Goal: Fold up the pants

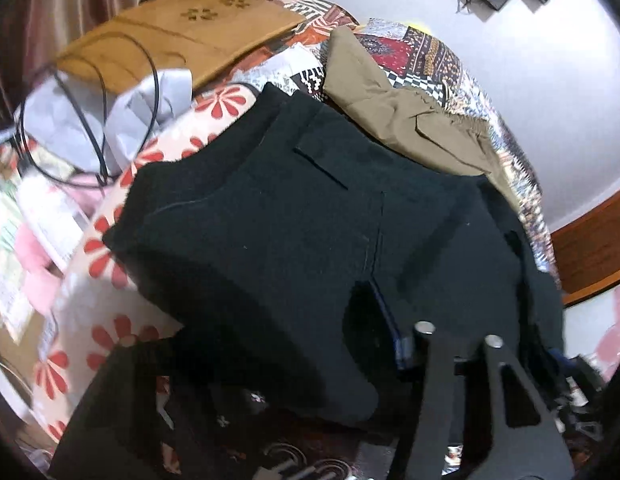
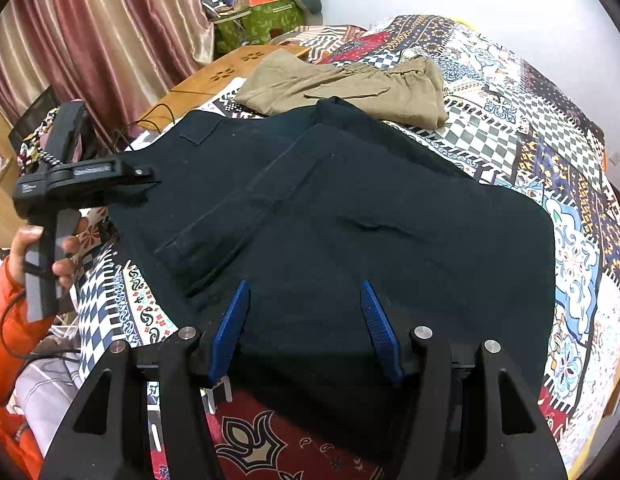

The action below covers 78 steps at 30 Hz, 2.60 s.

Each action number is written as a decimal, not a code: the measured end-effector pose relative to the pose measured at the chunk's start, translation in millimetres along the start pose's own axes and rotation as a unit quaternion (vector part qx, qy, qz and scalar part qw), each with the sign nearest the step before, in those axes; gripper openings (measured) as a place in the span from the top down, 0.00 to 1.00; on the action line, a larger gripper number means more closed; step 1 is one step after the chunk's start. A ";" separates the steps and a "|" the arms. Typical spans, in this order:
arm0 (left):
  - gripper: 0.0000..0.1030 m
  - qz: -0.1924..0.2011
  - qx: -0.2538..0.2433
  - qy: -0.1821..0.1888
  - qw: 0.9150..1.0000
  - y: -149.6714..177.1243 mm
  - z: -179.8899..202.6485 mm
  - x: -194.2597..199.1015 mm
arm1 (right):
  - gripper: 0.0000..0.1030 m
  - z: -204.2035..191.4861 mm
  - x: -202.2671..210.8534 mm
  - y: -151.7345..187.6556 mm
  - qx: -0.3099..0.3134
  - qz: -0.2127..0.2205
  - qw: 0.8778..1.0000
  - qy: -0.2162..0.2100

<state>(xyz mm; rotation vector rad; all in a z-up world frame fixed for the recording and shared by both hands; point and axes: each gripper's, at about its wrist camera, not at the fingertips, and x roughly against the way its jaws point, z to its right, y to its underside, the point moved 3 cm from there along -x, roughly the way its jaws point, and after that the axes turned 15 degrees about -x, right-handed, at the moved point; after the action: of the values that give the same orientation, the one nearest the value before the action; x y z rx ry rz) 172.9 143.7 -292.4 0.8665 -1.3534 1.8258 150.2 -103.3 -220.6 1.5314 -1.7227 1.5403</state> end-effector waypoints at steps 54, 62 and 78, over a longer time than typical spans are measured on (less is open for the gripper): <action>0.87 0.118 -0.432 0.097 0.889 -41.3 369.8 54.4 | 0.47 155.5 59.1 45.8 -0.213 0.058 0.975 0.032; 0.87 0.039 -0.478 0.110 0.871 14.1 380.9 16.6 | 0.47 153.8 64.2 47.7 -0.217 0.059 0.974 0.025; 0.34 0.002 -0.453 0.144 0.880 26.8 373.2 31.3 | 0.47 151.7 92.1 47.1 -0.209 0.079 0.973 0.053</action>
<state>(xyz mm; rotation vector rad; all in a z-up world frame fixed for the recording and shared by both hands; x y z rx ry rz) 173.9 -218.4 -193.1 0.0816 -1.7389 1.0304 133.9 -286.2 -218.3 1.1051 -1.9878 1.1981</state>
